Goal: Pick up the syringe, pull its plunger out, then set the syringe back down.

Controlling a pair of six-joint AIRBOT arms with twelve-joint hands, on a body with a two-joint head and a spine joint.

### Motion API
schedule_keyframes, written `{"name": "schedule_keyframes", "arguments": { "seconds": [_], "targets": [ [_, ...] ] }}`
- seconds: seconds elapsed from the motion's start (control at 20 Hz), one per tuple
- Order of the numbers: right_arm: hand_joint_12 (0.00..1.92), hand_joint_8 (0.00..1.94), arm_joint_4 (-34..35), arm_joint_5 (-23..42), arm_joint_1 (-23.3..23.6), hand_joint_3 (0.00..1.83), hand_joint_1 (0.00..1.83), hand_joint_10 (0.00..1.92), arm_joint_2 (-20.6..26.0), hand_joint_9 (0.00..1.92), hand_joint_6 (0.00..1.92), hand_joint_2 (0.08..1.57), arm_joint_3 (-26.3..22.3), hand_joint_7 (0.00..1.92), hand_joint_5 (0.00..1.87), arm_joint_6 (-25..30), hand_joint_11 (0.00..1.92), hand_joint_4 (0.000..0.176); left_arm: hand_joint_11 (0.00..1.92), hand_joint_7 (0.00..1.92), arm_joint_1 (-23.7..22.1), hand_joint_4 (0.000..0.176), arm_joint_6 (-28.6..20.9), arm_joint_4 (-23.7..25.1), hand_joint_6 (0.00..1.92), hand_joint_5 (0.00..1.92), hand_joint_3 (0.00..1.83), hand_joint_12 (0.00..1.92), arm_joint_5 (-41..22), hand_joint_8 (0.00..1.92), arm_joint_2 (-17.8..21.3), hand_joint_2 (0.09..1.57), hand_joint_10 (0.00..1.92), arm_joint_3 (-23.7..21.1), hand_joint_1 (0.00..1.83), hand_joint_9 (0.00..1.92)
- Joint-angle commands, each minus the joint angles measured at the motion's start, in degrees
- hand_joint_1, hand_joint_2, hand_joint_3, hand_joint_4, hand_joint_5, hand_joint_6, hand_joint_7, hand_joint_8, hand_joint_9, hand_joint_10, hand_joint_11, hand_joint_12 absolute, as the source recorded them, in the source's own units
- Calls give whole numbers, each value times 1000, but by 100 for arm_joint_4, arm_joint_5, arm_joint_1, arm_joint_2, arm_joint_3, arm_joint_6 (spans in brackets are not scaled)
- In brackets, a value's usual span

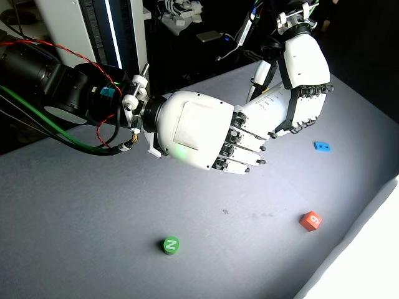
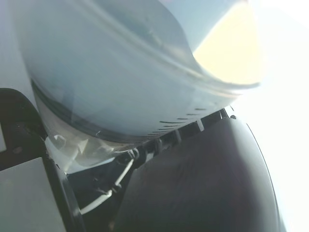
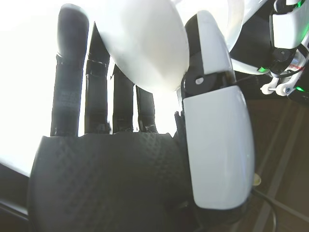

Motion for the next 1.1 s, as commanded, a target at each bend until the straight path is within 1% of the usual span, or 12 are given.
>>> {"name": "schedule_keyframes", "arguments": {
  "seconds": [0.0,0.05,0.15,0.2,0.4,0.45,0.5,0.55,0.8,0.9,0.95,1.05],
  "targets": [
    [1550,1339,-13,518,87,0,1215,1328,132,826,1169,1195,5,905,757,23,755,0,632,955,-99,0,47,421,1142,911,2,1259,-166,976,37,1137,1284,28,1364,813],
    [1579,1350,-6,488,106,1,1211,1352,217,797,1177,1197,-18,894,759,23,717,0,647,960,-99,0,47,417,1144,913,0,1246,-166,975,37,1135,1266,27,1365,821],
    [1572,1295,6,417,112,0,1215,1360,441,813,1205,1191,-110,924,747,30,742,0,630,932,-99,0,47,406,1173,899,1,1247,-168,1041,37,1143,1264,27,1362,806],
    [1576,1266,26,320,110,2,1205,1353,563,809,1276,1198,-175,922,717,40,733,0,628,951,-99,0,47,406,1163,902,0,1252,-176,993,37,1140,1272,27,1363,813],
    [1546,1247,28,202,103,0,1201,1343,993,829,1261,1191,-387,925,744,49,760,0,602,918,-97,0,47,403,1174,893,0,1289,-176,1044,37,1152,1322,33,1358,781],
    [1538,1253,28,181,102,0,1204,1327,1127,832,1228,1187,-452,925,762,50,755,0,618,939,-94,0,47,403,1133,921,0,1298,-179,1007,37,1141,1306,34,1362,797],
    [1529,1274,28,164,101,2,1195,1313,1230,827,1264,1196,-507,906,742,53,744,0,619,943,-89,0,47,403,1133,922,0,1297,-179,991,37,1140,1304,34,1363,801],
    [1518,1253,28,137,103,0,1204,1299,1348,849,1209,1185,-553,926,771,73,770,0,610,927,-81,0,47,403,1201,892,1,1285,-179,990,37,1148,1303,33,1359,798],
    [1546,1271,28,74,107,1,1197,1294,1641,829,1217,1187,-607,907,776,98,738,0,630,940,-74,0,47,404,1190,904,0,1273,-179,957,37,1143,1297,31,1362,805],
    [1531,1227,28,15,105,0,1211,1287,1735,837,1160,1171,-619,941,806,126,757,0,638,938,-74,0,48,404,1187,910,0,1246,-179,971,37,1141,1277,30,1362,806],
    [1538,1243,28,-11,101,1,1204,1294,1779,815,1206,1180,-625,927,779,146,728,0,648,954,-71,0,54,404,1198,901,0,1214,-179,967,37,1139,1251,30,1363,815],
    [1562,1241,29,-19,97,3,1198,1302,1836,817,1278,1192,-628,919,740,151,715,0,621,945,-70,0,76,404,1224,891,1,1243,-179,967,37,1147,1286,30,1360,787]
  ]
}}
